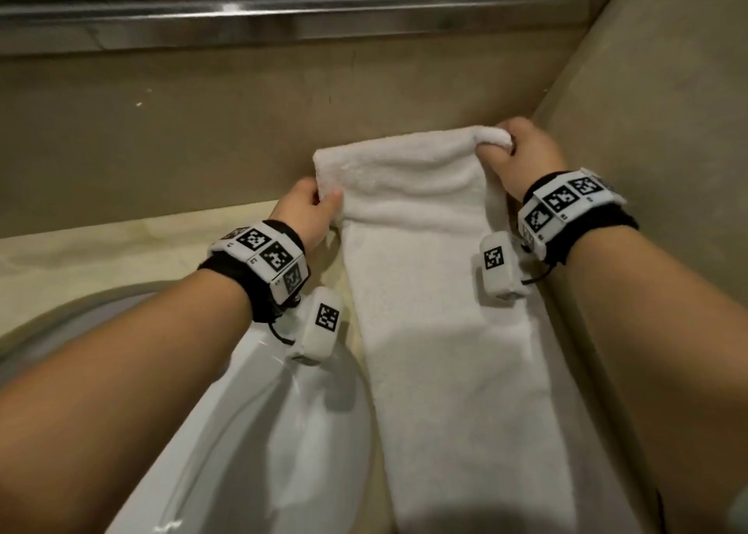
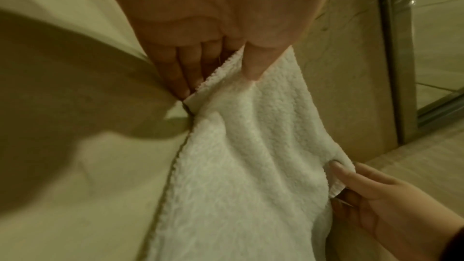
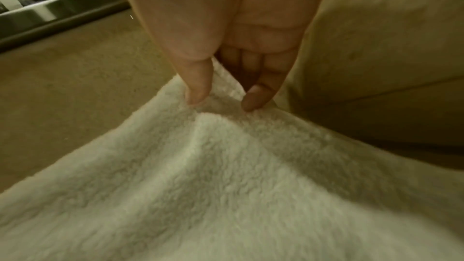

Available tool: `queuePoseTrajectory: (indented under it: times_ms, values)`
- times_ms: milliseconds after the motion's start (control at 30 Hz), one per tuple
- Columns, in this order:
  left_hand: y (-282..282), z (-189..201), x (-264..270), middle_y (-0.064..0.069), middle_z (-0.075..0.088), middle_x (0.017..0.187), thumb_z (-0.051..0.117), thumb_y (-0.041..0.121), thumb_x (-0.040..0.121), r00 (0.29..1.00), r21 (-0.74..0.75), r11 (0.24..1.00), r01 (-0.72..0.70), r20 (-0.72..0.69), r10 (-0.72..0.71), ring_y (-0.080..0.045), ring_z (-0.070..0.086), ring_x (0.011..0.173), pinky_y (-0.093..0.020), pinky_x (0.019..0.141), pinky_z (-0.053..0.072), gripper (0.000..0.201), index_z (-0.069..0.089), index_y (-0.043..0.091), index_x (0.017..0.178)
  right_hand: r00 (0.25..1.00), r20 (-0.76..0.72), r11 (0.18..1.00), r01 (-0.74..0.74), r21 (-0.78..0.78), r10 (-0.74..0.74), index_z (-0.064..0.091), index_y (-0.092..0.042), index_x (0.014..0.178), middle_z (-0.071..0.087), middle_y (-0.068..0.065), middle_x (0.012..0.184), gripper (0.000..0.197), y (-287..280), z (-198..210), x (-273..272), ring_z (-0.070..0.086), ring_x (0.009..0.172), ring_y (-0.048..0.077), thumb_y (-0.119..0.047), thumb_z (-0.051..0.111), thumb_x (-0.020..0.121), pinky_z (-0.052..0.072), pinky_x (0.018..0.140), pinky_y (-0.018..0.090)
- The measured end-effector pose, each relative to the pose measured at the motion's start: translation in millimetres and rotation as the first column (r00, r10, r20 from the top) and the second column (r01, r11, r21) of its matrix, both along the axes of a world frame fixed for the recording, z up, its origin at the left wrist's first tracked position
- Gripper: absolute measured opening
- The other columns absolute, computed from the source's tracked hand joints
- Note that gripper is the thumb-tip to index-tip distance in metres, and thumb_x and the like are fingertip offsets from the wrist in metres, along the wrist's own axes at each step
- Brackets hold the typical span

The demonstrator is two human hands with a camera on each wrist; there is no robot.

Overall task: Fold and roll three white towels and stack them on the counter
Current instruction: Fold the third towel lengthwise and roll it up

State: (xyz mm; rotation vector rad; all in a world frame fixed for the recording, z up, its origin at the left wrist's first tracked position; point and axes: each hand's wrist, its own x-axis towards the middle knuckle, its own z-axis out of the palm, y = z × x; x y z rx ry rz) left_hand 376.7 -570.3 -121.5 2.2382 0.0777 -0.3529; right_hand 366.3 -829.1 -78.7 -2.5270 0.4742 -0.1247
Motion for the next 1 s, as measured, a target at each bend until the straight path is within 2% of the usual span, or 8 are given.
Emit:
queuePoseTrajectory:
  times_ms: [100,267,367,433,600,767,867,1000]
  values:
    - [3.0,-0.6,0.4,0.0,0.056,0.097,0.045,0.043,0.091,1.0,0.015,1.0,-0.016,-0.024,0.016,-0.021,0.054,0.088,-0.027,0.075,0.039,0.041,0.049,0.016,0.121,0.999,-0.013,0.998,0.048,0.04,-0.047,0.049,-0.015,0.118,0.06,0.009,0.113,0.039,-2.1,0.5,6.0,0.058,0.097,0.029,-0.035,0.053,0.085,0.045,0.081,0.034]
    - [15.2,12.1,-24.9,-0.003,0.054,0.113,0.057,0.031,0.087,1.0,0.008,1.0,0.025,-0.01,-0.025,-0.021,0.055,0.097,-0.03,0.082,0.045,0.046,0.043,0.014,0.127,1.0,0.026,1.0,-0.006,0.0,0.006,0.041,-0.013,0.128,0.041,0.011,0.135,0.049,-3.5,18.8,-6.9,0.052,0.112,0.026,-0.031,0.057,0.086,0.039,0.094,0.031]
    - [22.1,29.1,-56.6,-0.006,0.051,0.126,0.059,0.025,0.086,0.984,0.067,0.982,0.176,-0.003,-0.176,-0.022,0.053,0.108,-0.037,0.095,0.046,0.042,0.046,0.015,0.125,0.999,0.011,0.999,-0.033,-0.021,0.033,0.042,-0.016,0.127,0.04,0.009,0.135,0.046,-1.7,43.3,-36.0,0.054,0.109,0.024,-0.034,0.055,0.088,0.04,0.09,0.03]
    - [24.9,38.7,-82.2,-0.004,0.052,0.124,0.057,0.028,0.086,0.941,0.154,0.93,0.334,-0.001,-0.338,-0.018,0.053,0.107,-0.03,0.093,0.044,0.035,0.052,0.018,0.119,0.997,-0.013,0.996,-0.074,-0.053,0.073,0.046,-0.016,0.124,0.045,0.009,0.132,0.04,2.9,57.3,-60.4,0.054,0.109,0.023,-0.034,0.053,0.089,0.041,0.09,0.031]
    - [24.4,57.5,-169.8,-0.002,0.056,0.119,0.055,0.029,0.088,0.687,0.324,0.65,0.687,0.003,-0.727,-0.017,0.053,0.109,-0.021,0.087,0.037,0.029,0.056,0.019,0.115,0.98,-0.012,0.976,-0.196,-0.097,0.196,0.059,-0.017,0.108,0.057,-0.001,0.106,0.024,26.2,72.4,-167.5,0.053,0.089,0.011,-0.031,0.053,0.089,0.036,0.079,0.023]
    - [13.0,50.2,-254.7,-0.001,0.056,0.12,0.054,0.023,0.086,0.337,0.301,0.306,0.903,-0.054,-0.94,-0.02,0.053,0.11,-0.035,0.096,0.041,0.03,0.058,0.023,0.116,0.955,-0.15,0.961,-0.268,-0.065,0.256,0.065,-0.013,0.096,0.066,0.004,0.097,0.014,49.0,40.3,-305.7,0.058,0.087,0.018,-0.021,0.056,0.088,0.04,0.077,0.023]
    - [4.1,32.8,-300.1,-0.004,0.054,0.122,0.06,0.029,0.083,0.1,0.327,0.065,0.943,-0.091,-0.991,-0.024,0.049,0.114,-0.036,0.097,0.039,0.037,0.056,0.023,0.119,0.929,-0.311,0.976,-0.218,-0.022,0.201,0.066,-0.015,0.094,0.066,0.003,0.095,0.013,61.8,11.8,-383.7,0.057,0.086,0.017,-0.021,0.057,0.086,0.036,0.073,0.02]
    - [-0.5,7.0,-343.9,-0.004,0.044,0.13,0.062,0.039,0.078,-0.064,0.525,-0.122,0.842,-0.126,-0.99,-0.028,0.042,0.116,-0.038,0.093,0.039,0.051,0.047,0.023,0.125,0.882,-0.435,0.983,-0.176,0.054,0.181,0.064,-0.017,0.091,0.065,0.002,0.095,0.01,76.6,-20.9,-448.4,0.057,0.091,0.019,-0.022,0.058,0.084,0.036,0.074,0.022]
